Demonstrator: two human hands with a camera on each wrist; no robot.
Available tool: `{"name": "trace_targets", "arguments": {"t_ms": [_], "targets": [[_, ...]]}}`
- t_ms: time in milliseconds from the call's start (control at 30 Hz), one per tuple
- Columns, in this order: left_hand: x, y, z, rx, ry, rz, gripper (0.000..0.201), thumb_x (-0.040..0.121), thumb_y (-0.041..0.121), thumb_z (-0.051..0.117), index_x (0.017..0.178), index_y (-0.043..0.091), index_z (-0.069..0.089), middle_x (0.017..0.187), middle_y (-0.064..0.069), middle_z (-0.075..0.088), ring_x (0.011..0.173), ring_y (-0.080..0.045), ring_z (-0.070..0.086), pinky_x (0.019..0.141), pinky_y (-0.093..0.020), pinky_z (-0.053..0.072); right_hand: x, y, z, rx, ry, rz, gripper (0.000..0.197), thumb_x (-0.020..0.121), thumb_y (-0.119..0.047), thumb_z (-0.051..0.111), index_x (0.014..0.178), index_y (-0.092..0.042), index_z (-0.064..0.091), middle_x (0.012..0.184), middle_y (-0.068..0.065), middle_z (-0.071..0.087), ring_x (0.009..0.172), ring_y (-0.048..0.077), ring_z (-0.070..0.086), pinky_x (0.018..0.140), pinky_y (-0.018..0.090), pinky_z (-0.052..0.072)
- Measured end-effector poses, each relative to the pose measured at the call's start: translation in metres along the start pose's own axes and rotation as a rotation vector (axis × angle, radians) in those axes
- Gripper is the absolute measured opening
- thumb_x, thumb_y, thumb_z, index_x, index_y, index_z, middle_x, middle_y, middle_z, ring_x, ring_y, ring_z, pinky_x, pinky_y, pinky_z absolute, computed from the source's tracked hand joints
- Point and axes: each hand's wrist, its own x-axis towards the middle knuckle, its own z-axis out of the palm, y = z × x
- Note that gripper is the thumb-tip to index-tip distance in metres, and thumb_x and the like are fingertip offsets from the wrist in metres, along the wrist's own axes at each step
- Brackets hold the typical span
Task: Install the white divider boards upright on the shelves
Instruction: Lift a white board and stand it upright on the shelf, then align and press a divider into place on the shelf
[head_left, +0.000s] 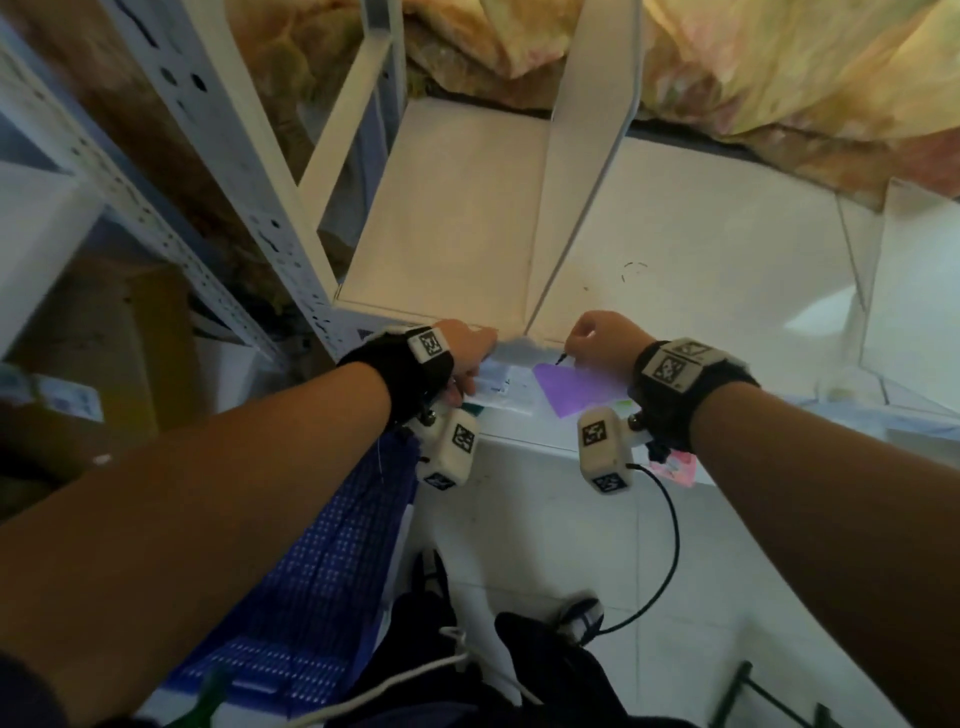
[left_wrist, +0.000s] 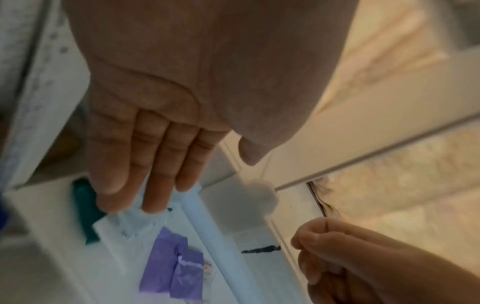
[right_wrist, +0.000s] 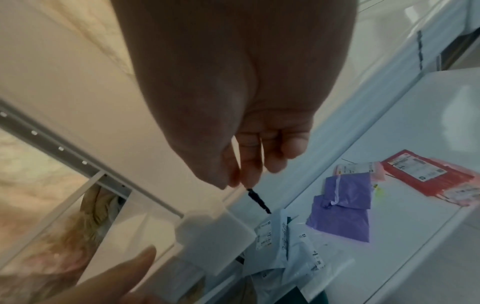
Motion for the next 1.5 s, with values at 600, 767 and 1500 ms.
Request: {"name": "trace_targets", "arguments": {"t_ms": [600,767,1500], "targets": [[0.023,-0.011,0.044,-0.898,-0.136,-0.099,0.07,0.091,0.059,0.049,0.128,-0.001,0.052,0.124,-0.019,0.062,0.112,-0.035,0.06,0.092,-0.041,0.05,0.05,-0.014,0.002,-0.226,-0.019,-0.183,0.034,0.089,-0.031,0.058,0.082,0.001,0.059,0.076,0.017,0.055,0.067,0.021,0.047,0.061,0.035,0.041],[0.023,-0.01,0.047,-0.789,-0.108,-0.119,0.078,0.089,0.069,0.04,0.12,0.0,0.057,0.11,-0.019,0.068,0.095,-0.034,0.065,0.091,-0.043,0.053,0.049,-0.013,-0.004,-0.149,-0.034,-0.165,0.031,0.091,-0.022,0.055,0.105,0.004,0.065,0.103,0.019,0.068,0.077,0.019,0.052,0.073,0.04,0.049],[-0.028,0.256,0.239,-0.049,-0.262,0.215,0.03,0.097,0.022,0.05,0.119,0.001,0.051,0.107,-0.014,0.055,0.071,-0.026,0.058,0.066,-0.034,0.051,-0.063,0.312,-0.176,0.758,0.346,0.456,0.049,0.092,-0.021,0.052,0.136,0.001,0.046,0.133,0.019,0.051,0.125,0.035,0.05,0.098,0.041,0.046]]}}
